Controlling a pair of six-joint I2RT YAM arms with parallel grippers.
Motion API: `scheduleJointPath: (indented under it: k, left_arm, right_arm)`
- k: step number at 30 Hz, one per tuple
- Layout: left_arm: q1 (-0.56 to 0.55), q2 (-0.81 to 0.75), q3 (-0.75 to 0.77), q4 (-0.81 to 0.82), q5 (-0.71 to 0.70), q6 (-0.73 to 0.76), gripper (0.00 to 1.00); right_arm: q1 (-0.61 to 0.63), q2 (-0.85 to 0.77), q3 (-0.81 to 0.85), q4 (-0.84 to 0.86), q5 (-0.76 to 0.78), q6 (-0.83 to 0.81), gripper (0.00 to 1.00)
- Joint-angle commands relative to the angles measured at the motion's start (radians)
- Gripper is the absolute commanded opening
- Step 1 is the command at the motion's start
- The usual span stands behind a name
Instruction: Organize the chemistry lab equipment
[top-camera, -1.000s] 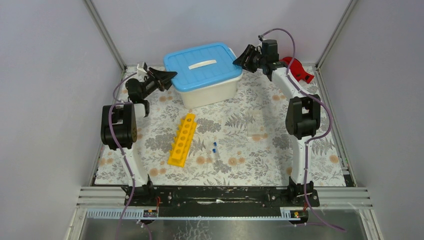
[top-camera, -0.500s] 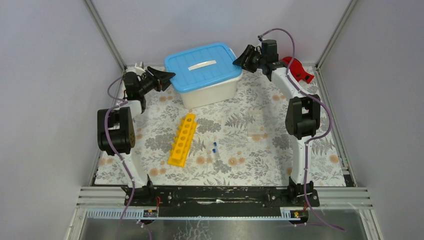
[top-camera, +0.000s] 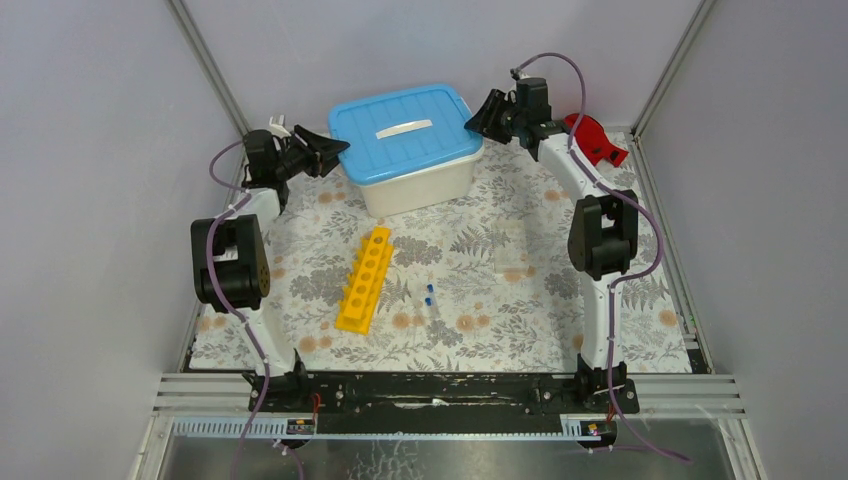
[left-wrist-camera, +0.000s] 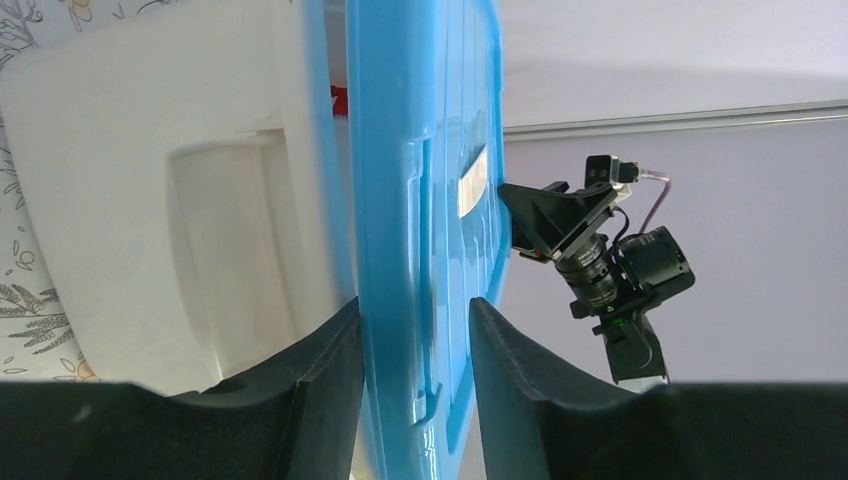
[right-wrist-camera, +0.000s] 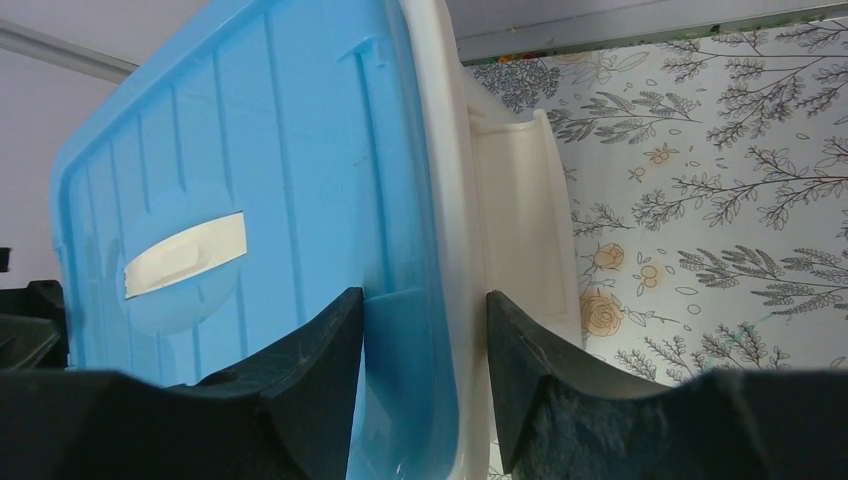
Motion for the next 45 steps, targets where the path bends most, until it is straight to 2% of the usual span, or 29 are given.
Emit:
scheduleJointPath:
  k: [1,12,22,29,45]
  left_arm:
    - [0.010,-0.016,0.043,-0.141,-0.043,0.100,0.49]
    - [0.007,-0.002,0.100,-0.272,-0.071,0.186,0.50]
    - [0.008,-0.007,0.112,-0.315,-0.084,0.226,0.59]
    - [0.008,-0.022,0.118,-0.370,-0.120,0.264,0.61]
    - [0.003,-0.010,0.134,-0.377,-0.144,0.260,0.62]
  right_arm:
    - [0.037,-0.034,0.028,-0.106,0.099,-0.100,0.51]
    - [0.038,-0.075,-0.013,-0.130,0.162,-0.118,0.50]
    - [0.038,-0.086,-0.031,-0.130,0.177,-0.129,0.50]
    - [0.038,-0.094,-0.041,-0.132,0.184,-0.134,0.51]
    - [0.038,-0.154,-0.123,-0.121,0.223,-0.145,0.50]
